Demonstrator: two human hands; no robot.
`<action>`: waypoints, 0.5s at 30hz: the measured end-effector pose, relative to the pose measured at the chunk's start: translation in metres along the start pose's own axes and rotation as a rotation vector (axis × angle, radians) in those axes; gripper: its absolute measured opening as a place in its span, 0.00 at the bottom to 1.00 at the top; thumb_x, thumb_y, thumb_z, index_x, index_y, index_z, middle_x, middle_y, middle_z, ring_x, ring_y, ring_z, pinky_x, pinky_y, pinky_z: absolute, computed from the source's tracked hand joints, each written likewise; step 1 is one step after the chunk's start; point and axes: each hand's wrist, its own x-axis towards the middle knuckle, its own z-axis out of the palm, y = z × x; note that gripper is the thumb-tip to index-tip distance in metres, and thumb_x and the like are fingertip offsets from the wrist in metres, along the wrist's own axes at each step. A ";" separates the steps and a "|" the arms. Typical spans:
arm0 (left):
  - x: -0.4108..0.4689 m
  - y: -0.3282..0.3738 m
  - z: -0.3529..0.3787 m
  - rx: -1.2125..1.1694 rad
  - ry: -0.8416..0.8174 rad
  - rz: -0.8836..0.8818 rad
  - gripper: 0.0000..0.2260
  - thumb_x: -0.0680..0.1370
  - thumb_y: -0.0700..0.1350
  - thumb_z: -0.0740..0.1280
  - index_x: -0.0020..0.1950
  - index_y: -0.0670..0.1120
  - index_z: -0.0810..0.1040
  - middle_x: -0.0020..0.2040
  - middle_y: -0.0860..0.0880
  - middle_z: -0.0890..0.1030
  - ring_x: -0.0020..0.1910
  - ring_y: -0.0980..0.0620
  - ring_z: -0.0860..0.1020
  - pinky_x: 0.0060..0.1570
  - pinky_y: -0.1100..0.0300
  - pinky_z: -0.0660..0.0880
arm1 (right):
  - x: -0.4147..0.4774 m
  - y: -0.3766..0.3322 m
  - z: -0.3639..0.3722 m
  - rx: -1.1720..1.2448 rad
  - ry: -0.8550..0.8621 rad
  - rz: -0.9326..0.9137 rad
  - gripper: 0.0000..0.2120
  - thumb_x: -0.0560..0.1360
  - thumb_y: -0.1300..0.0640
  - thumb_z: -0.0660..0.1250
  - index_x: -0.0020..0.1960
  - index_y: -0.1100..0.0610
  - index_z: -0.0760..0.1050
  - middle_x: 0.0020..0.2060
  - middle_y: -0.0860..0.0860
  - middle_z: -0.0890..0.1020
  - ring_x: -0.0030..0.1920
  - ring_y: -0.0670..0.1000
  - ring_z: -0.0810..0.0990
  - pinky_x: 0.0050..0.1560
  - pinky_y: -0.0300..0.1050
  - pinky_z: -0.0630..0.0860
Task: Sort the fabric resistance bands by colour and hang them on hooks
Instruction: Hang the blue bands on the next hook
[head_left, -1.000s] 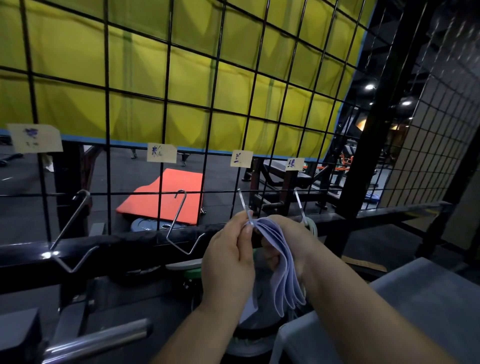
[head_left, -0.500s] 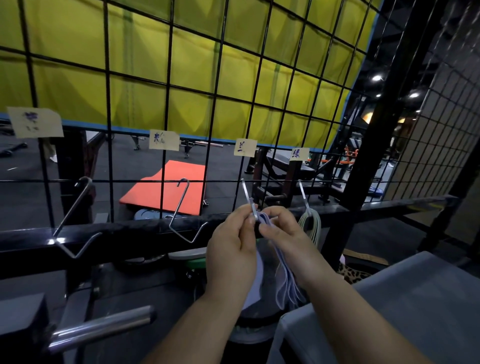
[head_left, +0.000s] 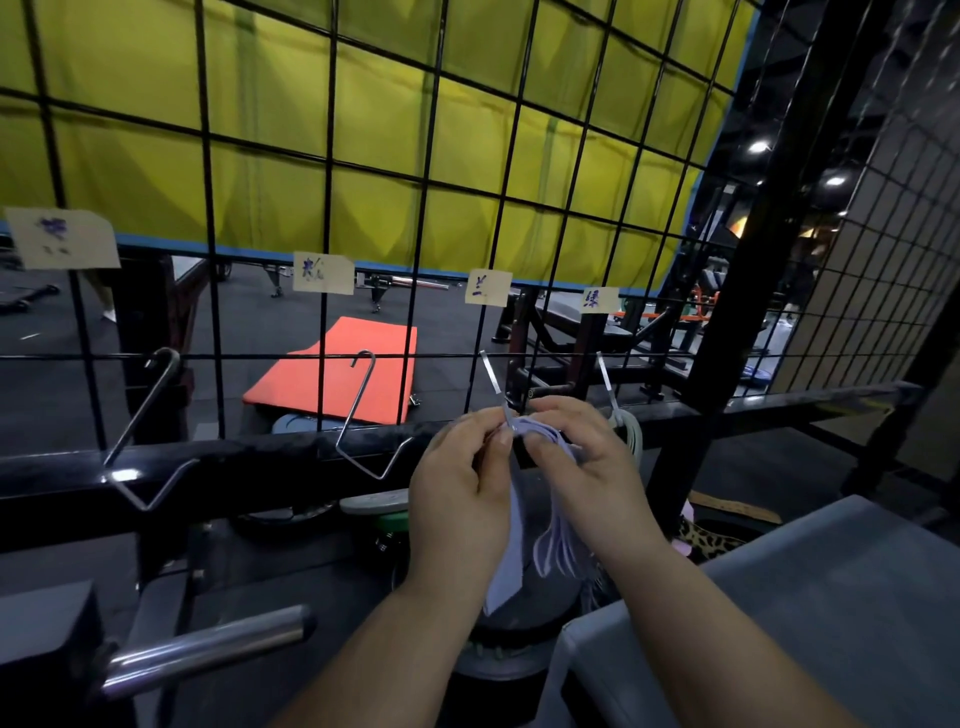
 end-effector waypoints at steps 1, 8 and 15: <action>0.000 -0.001 0.000 0.014 0.014 0.020 0.10 0.80 0.42 0.66 0.59 0.45 0.81 0.53 0.57 0.78 0.52 0.68 0.74 0.53 0.77 0.68 | -0.001 0.000 0.001 0.011 0.003 -0.008 0.07 0.79 0.57 0.67 0.53 0.52 0.83 0.54 0.45 0.81 0.56 0.40 0.78 0.54 0.30 0.72; 0.000 0.001 0.001 0.015 0.042 0.089 0.14 0.78 0.48 0.61 0.60 0.47 0.81 0.56 0.64 0.72 0.57 0.64 0.73 0.55 0.76 0.68 | 0.002 0.002 0.007 -0.065 0.005 -0.070 0.11 0.79 0.52 0.62 0.57 0.49 0.81 0.52 0.42 0.83 0.57 0.46 0.80 0.57 0.45 0.76; 0.001 -0.001 0.001 0.061 0.079 0.105 0.16 0.79 0.50 0.59 0.58 0.47 0.81 0.56 0.60 0.74 0.55 0.64 0.74 0.53 0.78 0.67 | 0.005 0.004 0.013 -0.104 0.059 -0.086 0.15 0.77 0.45 0.61 0.55 0.49 0.82 0.49 0.42 0.84 0.54 0.46 0.81 0.54 0.52 0.78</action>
